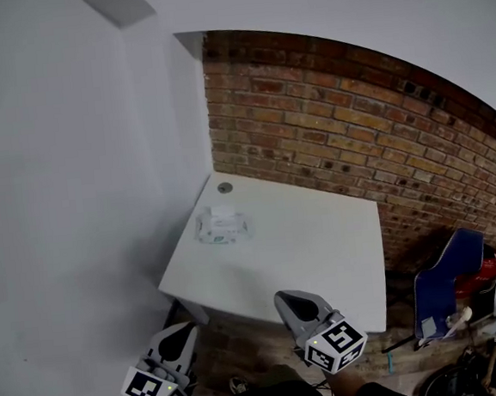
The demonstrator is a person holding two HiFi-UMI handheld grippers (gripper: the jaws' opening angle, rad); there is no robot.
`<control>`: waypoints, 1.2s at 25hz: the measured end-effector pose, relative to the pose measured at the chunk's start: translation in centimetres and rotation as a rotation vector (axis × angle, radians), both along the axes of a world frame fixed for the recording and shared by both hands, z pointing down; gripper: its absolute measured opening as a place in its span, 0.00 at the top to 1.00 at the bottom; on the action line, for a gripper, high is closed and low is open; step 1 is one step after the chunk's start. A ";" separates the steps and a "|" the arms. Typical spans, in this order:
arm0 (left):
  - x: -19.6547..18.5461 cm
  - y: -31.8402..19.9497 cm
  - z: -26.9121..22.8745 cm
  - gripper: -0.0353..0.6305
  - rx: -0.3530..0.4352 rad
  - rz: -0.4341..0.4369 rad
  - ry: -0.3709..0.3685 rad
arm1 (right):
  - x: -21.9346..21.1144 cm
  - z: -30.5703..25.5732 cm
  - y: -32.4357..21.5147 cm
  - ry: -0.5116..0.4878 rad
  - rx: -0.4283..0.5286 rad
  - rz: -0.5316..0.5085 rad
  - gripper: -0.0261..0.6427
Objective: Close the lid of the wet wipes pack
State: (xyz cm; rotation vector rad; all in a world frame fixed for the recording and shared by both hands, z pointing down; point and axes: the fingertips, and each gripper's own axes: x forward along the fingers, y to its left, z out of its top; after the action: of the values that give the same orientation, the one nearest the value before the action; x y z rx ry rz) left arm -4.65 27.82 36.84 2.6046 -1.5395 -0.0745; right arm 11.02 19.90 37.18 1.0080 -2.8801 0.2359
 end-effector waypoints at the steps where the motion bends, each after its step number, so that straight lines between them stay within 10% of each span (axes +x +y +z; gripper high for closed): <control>1: -0.3 -0.1 0.1 0.95 0.004 0.007 0.007 | -0.3 0.0 0.0 0.001 0.001 0.003 0.96; 30: -0.3 -14.5 1.4 0.95 -0.046 0.007 0.021 | -1.8 0.4 -14.4 0.045 -0.030 -0.061 0.96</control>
State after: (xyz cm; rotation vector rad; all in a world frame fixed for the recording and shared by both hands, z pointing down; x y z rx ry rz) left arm -4.97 13.33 38.28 2.5658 -1.5065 -0.0644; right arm 9.18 5.47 37.61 0.9076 -2.8524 0.2473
